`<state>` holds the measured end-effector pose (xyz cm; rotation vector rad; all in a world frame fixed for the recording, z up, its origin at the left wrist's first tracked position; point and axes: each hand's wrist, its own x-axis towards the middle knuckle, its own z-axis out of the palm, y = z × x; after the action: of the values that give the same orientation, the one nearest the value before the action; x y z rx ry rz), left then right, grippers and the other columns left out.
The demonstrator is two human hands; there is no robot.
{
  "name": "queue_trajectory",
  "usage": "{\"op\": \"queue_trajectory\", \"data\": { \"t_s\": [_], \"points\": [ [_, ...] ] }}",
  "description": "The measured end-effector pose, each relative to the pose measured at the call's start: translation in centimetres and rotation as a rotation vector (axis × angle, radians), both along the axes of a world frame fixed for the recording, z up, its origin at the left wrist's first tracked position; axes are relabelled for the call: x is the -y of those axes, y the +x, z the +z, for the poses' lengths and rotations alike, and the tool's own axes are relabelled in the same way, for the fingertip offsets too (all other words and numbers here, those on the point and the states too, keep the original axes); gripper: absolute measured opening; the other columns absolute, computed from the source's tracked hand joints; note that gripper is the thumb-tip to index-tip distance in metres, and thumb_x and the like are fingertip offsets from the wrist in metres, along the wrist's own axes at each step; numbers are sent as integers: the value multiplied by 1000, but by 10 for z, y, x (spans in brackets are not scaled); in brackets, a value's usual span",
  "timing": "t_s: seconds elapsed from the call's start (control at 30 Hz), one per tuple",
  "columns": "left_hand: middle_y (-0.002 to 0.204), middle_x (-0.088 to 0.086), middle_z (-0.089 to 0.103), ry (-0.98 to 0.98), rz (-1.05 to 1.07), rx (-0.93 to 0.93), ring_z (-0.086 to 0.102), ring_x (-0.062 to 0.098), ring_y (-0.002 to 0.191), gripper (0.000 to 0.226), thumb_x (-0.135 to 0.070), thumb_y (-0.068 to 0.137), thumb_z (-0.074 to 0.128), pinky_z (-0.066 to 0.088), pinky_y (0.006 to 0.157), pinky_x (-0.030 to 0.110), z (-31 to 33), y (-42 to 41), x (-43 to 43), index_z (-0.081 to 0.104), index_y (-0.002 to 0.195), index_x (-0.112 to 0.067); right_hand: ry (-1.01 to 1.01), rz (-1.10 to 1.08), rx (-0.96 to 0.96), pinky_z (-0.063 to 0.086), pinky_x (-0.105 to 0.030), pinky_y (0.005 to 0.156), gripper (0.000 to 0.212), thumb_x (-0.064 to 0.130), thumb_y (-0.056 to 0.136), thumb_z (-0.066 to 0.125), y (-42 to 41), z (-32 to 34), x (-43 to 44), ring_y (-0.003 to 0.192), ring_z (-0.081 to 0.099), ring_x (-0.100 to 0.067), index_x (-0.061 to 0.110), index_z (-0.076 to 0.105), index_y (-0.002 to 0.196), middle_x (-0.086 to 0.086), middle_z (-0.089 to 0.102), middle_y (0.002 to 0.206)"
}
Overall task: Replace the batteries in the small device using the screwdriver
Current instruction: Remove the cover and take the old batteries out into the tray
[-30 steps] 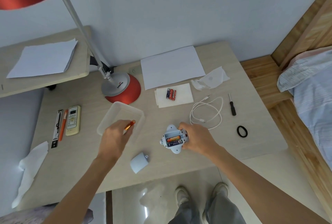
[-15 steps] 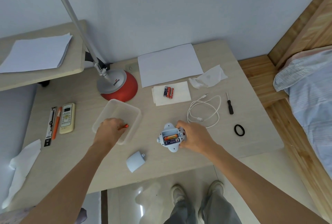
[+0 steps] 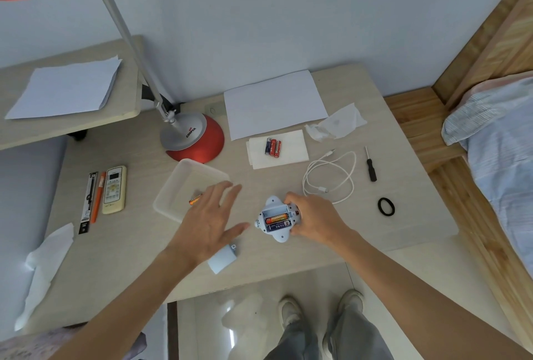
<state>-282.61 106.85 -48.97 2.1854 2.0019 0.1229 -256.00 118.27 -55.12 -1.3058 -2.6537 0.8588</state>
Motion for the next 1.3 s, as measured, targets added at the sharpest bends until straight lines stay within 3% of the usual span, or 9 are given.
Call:
{"op": "queue_trajectory", "data": {
  "t_s": [0.2,0.4,0.57,0.77,0.87,1.03,1.3],
  "points": [
    [161,12,41,-85,-236,-7,47,30,145,90,-60,90,77,56,108,39,-19,41,-4,38,163,-23,4,4,8,57,-37,67,45,39,76,83,0,0,1,75,66,-20,29,59,111,5,69,82],
    [159,6,39,-143,-338,12,49,26,139,79,-47,90,83,58,103,36,-37,55,-15,44,157,-33,26,20,-1,58,-39,66,47,37,75,83,1,-5,0,72,65,-21,29,58,114,4,70,82],
    [152,5,42,-161,-319,28,49,26,134,83,-35,84,90,61,88,33,-37,56,-25,47,155,-40,31,23,-29,55,-37,63,45,36,75,84,3,-8,0,70,63,-21,28,58,111,5,69,80],
    [146,8,46,-150,-302,68,54,27,124,70,-31,87,88,63,75,35,-35,55,-29,53,148,-38,45,8,-60,50,-32,60,46,36,72,87,3,-8,2,68,61,-20,27,59,107,8,65,76],
    [151,7,41,-160,-278,84,53,25,126,69,-34,90,86,65,74,36,-37,49,-24,51,149,-39,53,9,-59,46,-29,61,48,37,72,88,3,-9,1,68,60,-18,28,60,110,9,64,77],
    [153,5,35,-166,-217,112,52,23,131,65,-36,96,81,67,77,37,-43,45,-17,48,152,-39,48,9,-38,53,-32,64,52,40,72,89,4,-9,0,71,64,-18,29,60,114,6,70,81],
    [161,7,34,-153,-260,128,52,27,135,72,-28,95,83,67,85,38,-46,58,-13,47,155,-47,54,21,-13,46,-31,62,47,41,75,84,3,-6,-1,72,65,-23,26,61,113,6,69,79]
  ]
}}
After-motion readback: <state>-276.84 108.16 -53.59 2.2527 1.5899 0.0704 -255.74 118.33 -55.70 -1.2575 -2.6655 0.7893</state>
